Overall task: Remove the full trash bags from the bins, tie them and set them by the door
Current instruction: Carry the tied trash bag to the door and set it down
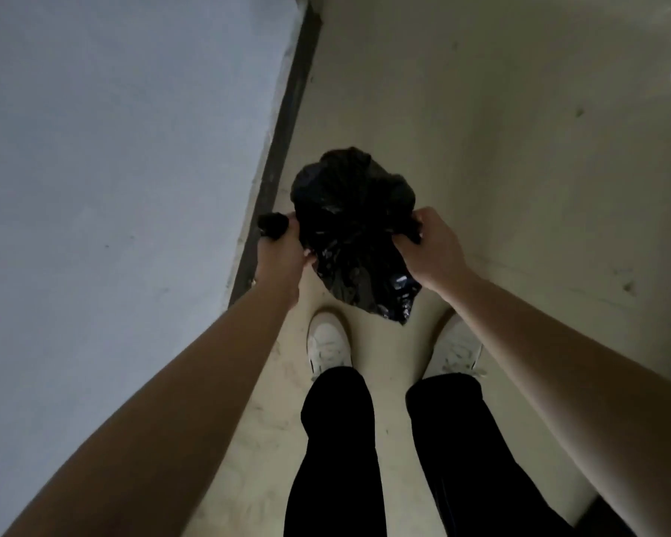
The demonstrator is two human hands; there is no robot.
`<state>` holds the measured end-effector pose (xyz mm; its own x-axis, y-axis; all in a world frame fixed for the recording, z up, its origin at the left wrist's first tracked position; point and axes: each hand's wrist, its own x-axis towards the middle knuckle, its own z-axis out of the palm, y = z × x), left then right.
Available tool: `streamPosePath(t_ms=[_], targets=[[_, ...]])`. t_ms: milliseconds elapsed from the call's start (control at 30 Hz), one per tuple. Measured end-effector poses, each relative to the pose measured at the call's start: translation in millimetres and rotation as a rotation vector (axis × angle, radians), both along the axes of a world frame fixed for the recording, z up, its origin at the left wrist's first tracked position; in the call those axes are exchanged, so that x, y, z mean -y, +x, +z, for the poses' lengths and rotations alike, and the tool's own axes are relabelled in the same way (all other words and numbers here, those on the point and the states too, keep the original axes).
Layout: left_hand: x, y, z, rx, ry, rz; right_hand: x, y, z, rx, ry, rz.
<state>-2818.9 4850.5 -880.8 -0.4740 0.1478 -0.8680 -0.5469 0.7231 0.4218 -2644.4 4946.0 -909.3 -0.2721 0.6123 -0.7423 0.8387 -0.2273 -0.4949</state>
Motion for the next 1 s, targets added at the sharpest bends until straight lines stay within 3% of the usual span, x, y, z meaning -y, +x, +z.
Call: streamPosePath(t_ms=[100,233,367,500,633,800,1000], targets=[[-6,-11,-32,-0.036,0.047,0.106,-6,-17,-29,-0.083,-0.066,-0.043],[-4,-14,-36,-0.193,-0.014,-0.05,-9,-32,-26,-0.159,-0.211,-0.091],[-6,-15,9,-0.407,-0.041,-0.434,-20,-33,17,-0.124,-0.098,0.042],[-36,-33,86,-0.68,0.007,-0.884,-65,-29,96,-0.069,0.215,0.336],[-94,-42,216,-0.987,0.147,-1.141,-121,-21,226,-0.004,0.526,0.384],[-180,-26,440,-1.384,0.369,-1.222,-181,5,433,-0.044,0.875,0.26],[-235,21,699,-1.798,0.697,-1.015,-209,72,669,-0.101,1.294,0.039]])
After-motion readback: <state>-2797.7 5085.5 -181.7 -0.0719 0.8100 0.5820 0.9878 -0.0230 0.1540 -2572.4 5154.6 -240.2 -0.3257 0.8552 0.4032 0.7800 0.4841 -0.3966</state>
